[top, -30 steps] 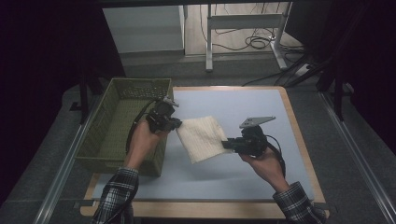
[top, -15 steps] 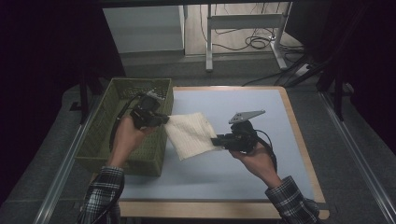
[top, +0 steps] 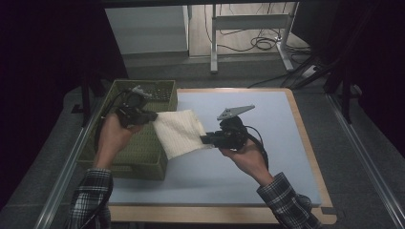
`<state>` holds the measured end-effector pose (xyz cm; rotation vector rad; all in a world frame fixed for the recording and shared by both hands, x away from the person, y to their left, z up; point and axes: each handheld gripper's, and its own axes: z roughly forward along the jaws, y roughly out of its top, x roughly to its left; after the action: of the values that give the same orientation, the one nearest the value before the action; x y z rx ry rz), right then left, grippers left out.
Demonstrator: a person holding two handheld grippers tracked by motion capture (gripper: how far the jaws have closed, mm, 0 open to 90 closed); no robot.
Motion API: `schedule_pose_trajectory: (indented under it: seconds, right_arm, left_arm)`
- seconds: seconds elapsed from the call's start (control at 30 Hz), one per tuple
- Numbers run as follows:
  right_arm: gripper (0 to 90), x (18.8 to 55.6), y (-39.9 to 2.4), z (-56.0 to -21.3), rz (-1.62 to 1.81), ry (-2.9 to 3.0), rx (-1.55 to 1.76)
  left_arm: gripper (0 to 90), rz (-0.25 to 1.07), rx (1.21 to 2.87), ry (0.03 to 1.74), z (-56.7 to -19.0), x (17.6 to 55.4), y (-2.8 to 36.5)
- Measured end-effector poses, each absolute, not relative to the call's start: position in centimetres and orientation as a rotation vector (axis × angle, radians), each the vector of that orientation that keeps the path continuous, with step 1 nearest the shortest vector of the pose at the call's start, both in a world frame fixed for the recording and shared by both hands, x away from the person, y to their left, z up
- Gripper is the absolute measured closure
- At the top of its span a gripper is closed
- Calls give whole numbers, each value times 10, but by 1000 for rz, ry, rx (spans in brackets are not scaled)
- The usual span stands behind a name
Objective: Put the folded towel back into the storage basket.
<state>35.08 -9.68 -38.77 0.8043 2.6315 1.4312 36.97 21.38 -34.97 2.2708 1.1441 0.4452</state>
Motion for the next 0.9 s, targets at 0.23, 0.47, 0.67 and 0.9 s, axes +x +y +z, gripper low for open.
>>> schedule_pose_trajectory:
  seconds: [0.23,0.47,0.67,0.9]
  right_arm:
    - [818,353,-70,-389,1441,2648,778]
    - [818,354,-43,-391,1465,2667,757]
    - [818,353,-26,-392,1470,2674,738]
    - [818,352,-6,-396,1485,2683,731]
  left_arm:
    - [834,480,2270,1192,-350,369,234]
    - [835,514,2261,1240,-348,368,252]
    - [835,536,2262,1272,-347,367,264]
    - [836,557,2260,1320,-350,367,280]
